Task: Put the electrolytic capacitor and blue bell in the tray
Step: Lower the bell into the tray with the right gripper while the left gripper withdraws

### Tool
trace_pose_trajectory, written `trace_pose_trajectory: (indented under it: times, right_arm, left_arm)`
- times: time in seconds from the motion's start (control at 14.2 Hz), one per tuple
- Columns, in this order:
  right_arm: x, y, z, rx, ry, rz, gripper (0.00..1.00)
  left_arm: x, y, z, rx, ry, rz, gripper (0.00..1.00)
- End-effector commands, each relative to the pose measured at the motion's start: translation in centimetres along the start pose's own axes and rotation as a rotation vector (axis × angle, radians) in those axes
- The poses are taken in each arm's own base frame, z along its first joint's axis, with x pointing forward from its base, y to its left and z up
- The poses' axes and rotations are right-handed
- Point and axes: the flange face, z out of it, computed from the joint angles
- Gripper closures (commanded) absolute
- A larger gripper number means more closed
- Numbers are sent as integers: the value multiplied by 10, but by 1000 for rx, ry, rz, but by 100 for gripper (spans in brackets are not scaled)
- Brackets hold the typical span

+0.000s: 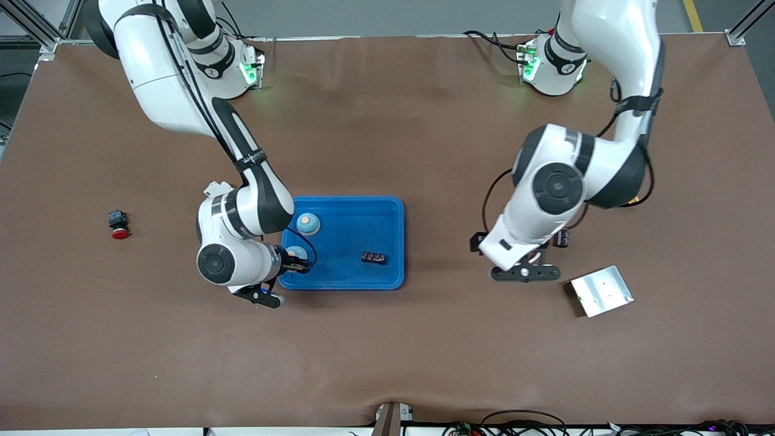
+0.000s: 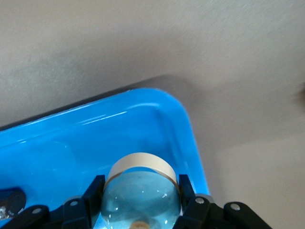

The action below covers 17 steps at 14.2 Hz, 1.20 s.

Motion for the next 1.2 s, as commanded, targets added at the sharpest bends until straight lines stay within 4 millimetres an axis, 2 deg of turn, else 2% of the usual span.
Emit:
trace_pose_trajectory:
  times: [0.0,0.07,0.14,0.21,0.28,0.42,0.56,0.63,0.7,0.99,1.13]
  right_arm:
    - [-1,-11,1,12,9,8,100]
    - [0,-11,2,14,10,9,100]
    - [1,-10,5,12,6,12,95]
    - [3,-7,7,9,5,15,73]
    - [5,-4,8,9,5,16,63]
    - [13,3,5,19,20,28,61]
    - [14,4,6,26,18,41,32]
    - [17,7,6,33,15,50,11]
    - [18,8,3,35,18,51,0]
    - [27,26,-26,43,42,57,0]
    - [36,49,-50,35,59,85,0]
  left_arm:
    - [-30,-38,-5,-28,20,55,0]
    - [-33,-44,0,-29,22,75,0]
    - [-34,-50,6,-28,20,79,0]
    - [-35,-56,12,-25,20,90,0]
    - [-37,-69,18,-28,29,109,0]
    - [-49,-90,32,-34,59,139,0]
    - [-54,-101,50,-33,73,141,0]
    - [-54,-107,58,-30,77,159,0]
    - [-53,-119,65,-27,90,172,0]
    - [-62,-147,103,-13,127,226,0]
    - [-60,-168,120,-2,135,233,0]
